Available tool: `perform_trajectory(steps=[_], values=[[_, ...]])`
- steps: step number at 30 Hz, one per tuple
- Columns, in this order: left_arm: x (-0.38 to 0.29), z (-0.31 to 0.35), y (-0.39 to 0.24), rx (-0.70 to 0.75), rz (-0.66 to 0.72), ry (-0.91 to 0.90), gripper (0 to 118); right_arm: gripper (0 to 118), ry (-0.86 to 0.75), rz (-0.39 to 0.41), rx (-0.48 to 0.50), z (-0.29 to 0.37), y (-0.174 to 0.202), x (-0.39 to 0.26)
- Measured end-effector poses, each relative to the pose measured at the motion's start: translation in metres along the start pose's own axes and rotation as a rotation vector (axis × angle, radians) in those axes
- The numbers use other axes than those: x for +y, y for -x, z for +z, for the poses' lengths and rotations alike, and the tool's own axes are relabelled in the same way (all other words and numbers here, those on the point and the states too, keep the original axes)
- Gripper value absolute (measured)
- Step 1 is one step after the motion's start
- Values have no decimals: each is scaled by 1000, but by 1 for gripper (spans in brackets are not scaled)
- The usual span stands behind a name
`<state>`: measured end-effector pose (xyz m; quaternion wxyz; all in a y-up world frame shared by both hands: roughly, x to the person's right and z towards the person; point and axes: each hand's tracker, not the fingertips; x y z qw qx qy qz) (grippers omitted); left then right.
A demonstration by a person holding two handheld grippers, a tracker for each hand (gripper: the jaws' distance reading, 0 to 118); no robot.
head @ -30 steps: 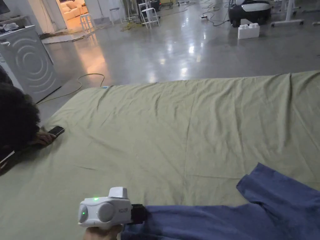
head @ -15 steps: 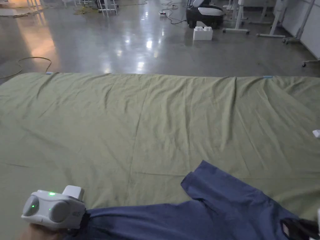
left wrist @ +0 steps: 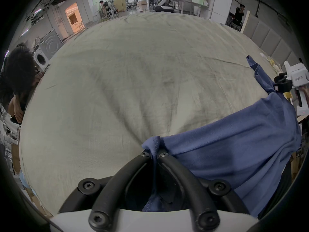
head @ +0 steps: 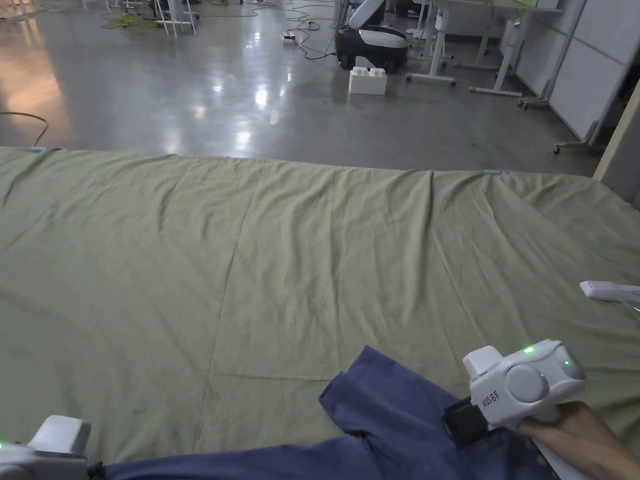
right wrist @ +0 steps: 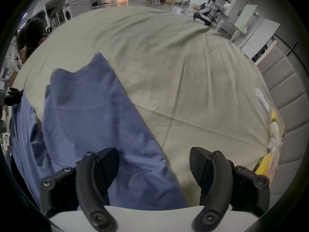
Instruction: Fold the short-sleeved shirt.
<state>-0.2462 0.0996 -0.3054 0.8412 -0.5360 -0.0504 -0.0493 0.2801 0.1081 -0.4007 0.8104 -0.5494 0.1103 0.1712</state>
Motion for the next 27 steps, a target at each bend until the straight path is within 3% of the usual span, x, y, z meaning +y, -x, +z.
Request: perform_trajectory(steps=[3,4,5,6,7,9,11,13,17,19,22,27], values=[[0,-1,-4,20,-13,-1,5,66,-49,-61,47,8,3,-8],[0,0,-7,29,-17,-3,5,50,-65,-46,55,13,5,-11],[-1,1,-9,39,-23,-7,5,17,-81,-36,62,18,8,-14],[-1,2,-10,46,-23,-8,4,4,-94,-24,63,22,10,-16],[0,5,-10,49,-24,-9,4,4,-102,-36,69,29,17,-17],[-1,22,-7,33,4,-51,4,4,-159,-202,168,50,9,-25],[-4,62,0,-41,57,-204,3,4,-296,-280,182,86,-1,-35],[0,115,9,-66,113,-328,3,4,-405,-225,111,136,-7,-45],[-1,234,20,-138,148,-554,3,4,-616,-216,46,234,-20,-79],[-5,285,25,-138,122,-657,3,4,-709,-252,-19,279,-26,-95],[-7,355,22,-136,102,-785,3,4,-849,-344,-34,339,-37,-112],[1,440,10,-104,70,-923,3,4,-1023,-333,-103,429,-27,-107]])
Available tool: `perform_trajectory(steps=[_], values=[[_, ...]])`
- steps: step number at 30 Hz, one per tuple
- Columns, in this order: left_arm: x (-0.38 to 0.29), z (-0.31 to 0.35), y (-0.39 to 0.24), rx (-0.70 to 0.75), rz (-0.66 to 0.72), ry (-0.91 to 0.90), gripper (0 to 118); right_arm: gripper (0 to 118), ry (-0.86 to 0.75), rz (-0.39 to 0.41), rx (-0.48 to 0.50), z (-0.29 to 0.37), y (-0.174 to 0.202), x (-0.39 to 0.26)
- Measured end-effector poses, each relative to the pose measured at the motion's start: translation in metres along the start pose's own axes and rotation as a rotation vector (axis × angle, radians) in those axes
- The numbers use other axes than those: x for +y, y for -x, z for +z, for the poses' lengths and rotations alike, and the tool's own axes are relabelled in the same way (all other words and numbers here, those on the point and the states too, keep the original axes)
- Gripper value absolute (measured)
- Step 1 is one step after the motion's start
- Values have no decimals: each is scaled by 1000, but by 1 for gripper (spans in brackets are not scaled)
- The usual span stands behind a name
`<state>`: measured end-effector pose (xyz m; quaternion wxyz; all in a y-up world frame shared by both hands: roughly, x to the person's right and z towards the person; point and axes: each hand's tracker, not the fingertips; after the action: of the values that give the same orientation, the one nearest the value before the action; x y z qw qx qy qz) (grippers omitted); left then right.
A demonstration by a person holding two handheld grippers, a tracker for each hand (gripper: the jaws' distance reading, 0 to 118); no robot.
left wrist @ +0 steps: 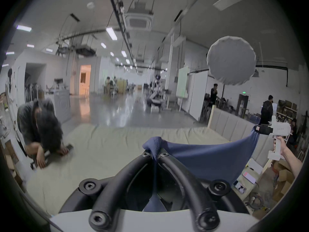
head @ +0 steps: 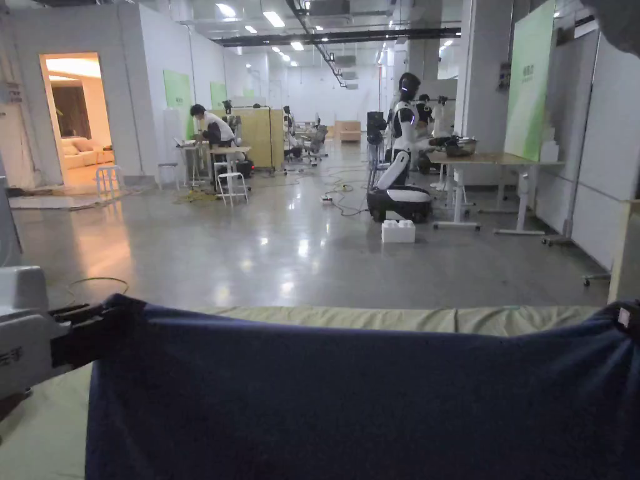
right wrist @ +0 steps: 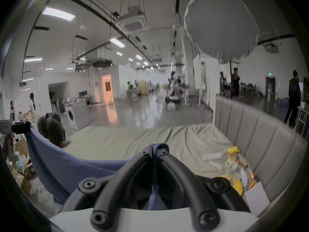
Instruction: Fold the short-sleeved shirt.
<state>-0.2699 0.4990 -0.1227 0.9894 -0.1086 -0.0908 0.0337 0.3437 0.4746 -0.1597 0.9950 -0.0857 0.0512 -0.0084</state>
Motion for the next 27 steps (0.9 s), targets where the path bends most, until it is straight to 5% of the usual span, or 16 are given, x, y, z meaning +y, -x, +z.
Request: perform_trajectory(steps=[11,22,27], values=[[109,14,-12,95,-88,-229,3,4,-224,89,-56,16,27,138],[132,-71,4,140,-65,-213,3,4,-250,236,-183,-52,48,171],[134,-116,8,164,-39,-190,3,4,-265,224,-217,-90,55,175]])
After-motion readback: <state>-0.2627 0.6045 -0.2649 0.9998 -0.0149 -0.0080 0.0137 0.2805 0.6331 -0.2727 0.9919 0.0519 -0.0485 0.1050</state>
